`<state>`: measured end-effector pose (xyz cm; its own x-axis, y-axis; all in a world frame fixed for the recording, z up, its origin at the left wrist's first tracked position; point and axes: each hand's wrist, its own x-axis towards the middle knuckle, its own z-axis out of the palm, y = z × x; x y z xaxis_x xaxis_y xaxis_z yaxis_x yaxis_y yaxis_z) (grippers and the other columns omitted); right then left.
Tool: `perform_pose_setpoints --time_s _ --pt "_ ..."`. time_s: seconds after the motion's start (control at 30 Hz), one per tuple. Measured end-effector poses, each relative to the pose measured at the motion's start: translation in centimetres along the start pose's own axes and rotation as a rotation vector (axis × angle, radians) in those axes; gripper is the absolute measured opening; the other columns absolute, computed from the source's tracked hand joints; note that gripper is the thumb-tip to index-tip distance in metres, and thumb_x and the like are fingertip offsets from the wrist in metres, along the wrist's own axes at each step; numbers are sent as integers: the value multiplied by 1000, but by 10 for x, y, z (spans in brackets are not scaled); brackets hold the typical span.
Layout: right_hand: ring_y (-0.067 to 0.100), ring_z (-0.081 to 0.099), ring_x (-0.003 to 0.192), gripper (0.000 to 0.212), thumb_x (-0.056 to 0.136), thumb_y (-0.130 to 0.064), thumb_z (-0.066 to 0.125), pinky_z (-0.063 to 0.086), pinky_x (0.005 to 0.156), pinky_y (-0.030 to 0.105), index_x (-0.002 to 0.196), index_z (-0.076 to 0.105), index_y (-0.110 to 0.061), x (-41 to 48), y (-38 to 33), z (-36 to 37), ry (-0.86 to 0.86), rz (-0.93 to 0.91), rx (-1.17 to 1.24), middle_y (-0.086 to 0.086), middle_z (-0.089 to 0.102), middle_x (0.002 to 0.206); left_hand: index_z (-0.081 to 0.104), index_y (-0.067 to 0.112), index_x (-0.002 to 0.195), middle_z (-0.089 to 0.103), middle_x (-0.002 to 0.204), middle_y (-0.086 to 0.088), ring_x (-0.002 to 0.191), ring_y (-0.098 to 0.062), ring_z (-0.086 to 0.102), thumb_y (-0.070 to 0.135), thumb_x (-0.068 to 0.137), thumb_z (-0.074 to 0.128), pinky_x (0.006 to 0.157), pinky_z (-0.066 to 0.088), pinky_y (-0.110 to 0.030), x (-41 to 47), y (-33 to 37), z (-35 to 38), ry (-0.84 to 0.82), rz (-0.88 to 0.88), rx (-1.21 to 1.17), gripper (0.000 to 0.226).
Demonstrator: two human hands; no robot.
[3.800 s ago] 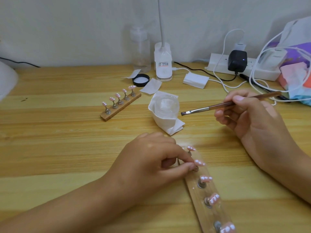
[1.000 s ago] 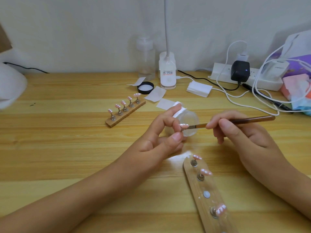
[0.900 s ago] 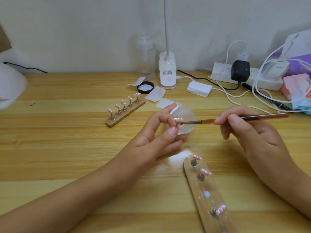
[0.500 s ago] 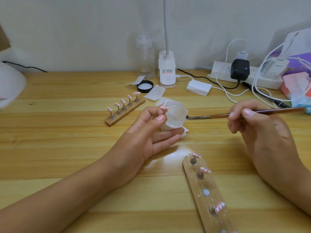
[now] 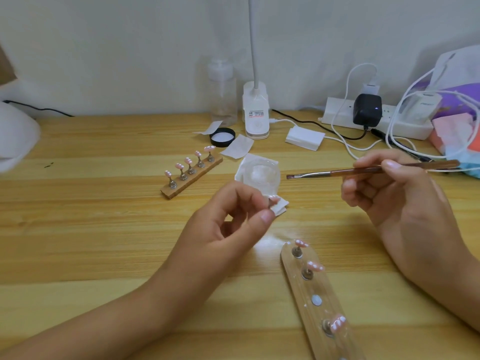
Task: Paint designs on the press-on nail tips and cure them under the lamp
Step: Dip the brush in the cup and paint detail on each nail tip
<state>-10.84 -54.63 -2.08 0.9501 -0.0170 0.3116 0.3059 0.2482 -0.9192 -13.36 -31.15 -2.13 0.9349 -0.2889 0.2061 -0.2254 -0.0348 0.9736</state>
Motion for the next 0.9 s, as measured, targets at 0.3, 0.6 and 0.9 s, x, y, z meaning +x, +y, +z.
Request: perform_pose_setpoints --time_s 0.3,0.6,0.9 --pt "13 58 60 31 84 -8 43 50 60 20 74 68 -23 -1 0 -1 -71 22 49 -1 59 66 68 31 80 59 79 8 69 -10 50 25 78 68 61 44 -16 8 -3 1 -62 -100 11 6" --pt "14 59 61 26 82 -8 48 51 62 21 74 68 -23 -3 0 0 -126 21 19 0 59 68 68 35 79 62 82 9 73 -16 51 25 79 68 65 42 -21 8 -1 2 -86 -87 23 10" --pt "14 58 64 11 75 -26 56 50 65 21 75 67 -25 -6 0 -1 -135 -13 -131 -1 58 70 66 29 78 67 80 11 75 -4 57 24 79 67 67 44 -12 7 0 1 -75 -90 33 5"
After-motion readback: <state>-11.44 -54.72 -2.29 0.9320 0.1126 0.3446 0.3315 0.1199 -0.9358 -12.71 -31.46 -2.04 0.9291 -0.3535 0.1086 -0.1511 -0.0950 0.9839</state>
